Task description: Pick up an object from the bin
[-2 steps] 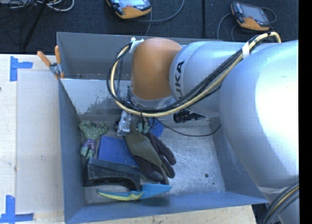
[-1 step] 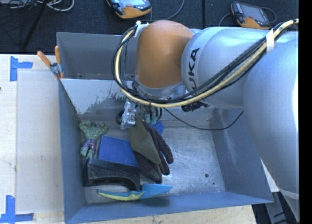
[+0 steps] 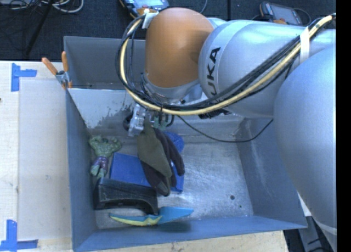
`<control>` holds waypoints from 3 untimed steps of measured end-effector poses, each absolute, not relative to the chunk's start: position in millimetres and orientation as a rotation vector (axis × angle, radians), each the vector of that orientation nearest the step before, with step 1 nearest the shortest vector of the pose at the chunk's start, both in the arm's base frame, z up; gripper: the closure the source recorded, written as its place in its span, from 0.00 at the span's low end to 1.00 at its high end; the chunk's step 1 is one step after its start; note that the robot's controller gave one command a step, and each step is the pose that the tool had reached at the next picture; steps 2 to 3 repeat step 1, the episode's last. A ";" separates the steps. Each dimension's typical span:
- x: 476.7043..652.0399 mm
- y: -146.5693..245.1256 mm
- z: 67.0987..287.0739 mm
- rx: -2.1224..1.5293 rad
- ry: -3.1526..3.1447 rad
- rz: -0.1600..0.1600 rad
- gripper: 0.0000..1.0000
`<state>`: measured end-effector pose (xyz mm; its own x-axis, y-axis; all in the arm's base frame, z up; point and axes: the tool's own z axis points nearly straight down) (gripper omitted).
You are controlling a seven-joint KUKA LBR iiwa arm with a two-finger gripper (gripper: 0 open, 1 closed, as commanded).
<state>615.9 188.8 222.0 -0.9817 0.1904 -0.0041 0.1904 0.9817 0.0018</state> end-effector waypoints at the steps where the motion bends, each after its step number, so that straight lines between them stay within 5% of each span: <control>1: 598.2 160.7 341.0 -0.357 3.120 0.001 1.00; 3: 598.2 160.7 341.0 -0.357 3.120 0.001 1.00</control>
Offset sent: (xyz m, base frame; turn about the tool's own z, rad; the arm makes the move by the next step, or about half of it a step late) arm 0.0000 0.0000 0.0000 0.0000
